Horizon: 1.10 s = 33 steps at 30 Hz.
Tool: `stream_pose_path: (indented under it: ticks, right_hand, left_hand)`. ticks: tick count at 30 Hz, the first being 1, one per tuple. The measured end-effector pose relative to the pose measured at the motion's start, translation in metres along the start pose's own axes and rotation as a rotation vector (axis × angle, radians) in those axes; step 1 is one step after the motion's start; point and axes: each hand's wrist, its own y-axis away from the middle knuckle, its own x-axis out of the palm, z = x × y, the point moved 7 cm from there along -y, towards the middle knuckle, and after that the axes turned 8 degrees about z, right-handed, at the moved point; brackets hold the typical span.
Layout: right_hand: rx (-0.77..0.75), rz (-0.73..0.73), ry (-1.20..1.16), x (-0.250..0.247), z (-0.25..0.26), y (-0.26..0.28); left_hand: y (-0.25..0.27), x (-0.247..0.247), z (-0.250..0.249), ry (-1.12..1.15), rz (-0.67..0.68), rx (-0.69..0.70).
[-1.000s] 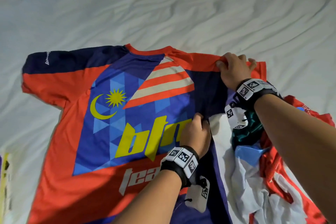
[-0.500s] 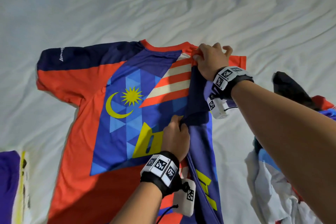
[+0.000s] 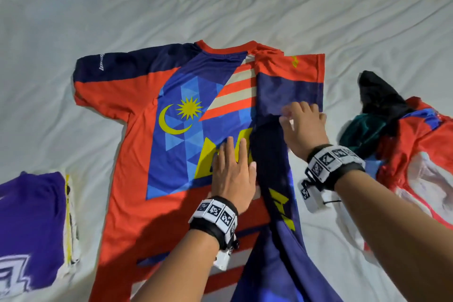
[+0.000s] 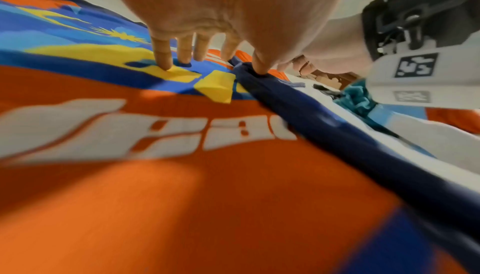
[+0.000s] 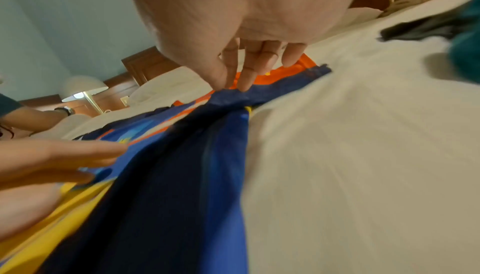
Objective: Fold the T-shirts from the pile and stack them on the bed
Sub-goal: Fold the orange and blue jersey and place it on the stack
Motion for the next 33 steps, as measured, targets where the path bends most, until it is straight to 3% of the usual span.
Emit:
stream_pose_path:
  ticks: [6, 13, 16, 19, 24, 29, 31, 33]
  right_hand:
    - [0.03, 0.233, 0.034, 0.045, 0.002, 0.138]
    - [0.197, 0.427, 0.158, 0.058, 0.01, 0.26]
    - [0.223, 0.501, 0.236, 0.052, 0.014, 0.283]
    - [0.233, 0.545, 0.227, 0.039, 0.023, 0.293]
    - [0.149, 0.633, 0.191, 0.029, 0.062, 0.301]
    - [0.158, 0.773, -0.21, 0.054, 0.09, 0.325]
    - [0.246, 0.853, -0.391, 0.067, 0.086, 0.336]
    - [0.387, 0.79, -0.497, 0.07, 0.069, 0.34]
  left_hand:
    - [0.106, 0.045, 0.017, -0.149, 0.19, 0.071]
    - [0.193, 0.058, 0.028, -0.215, 0.358, -0.002]
    - [0.203, 0.04, 0.026, -0.172, 0.336, -0.025]
    - [0.205, 0.017, 0.023, 0.009, 0.283, -0.067]
    - [0.207, 0.019, 0.027, 0.273, 0.403, -0.272]
    - [0.211, 0.04, 0.016, 0.391, 0.553, -0.322]
    - [0.213, 0.045, 0.013, 0.406, 0.563, -0.346]
    - [0.212, 0.049, 0.013, 0.427, 0.567, -0.346]
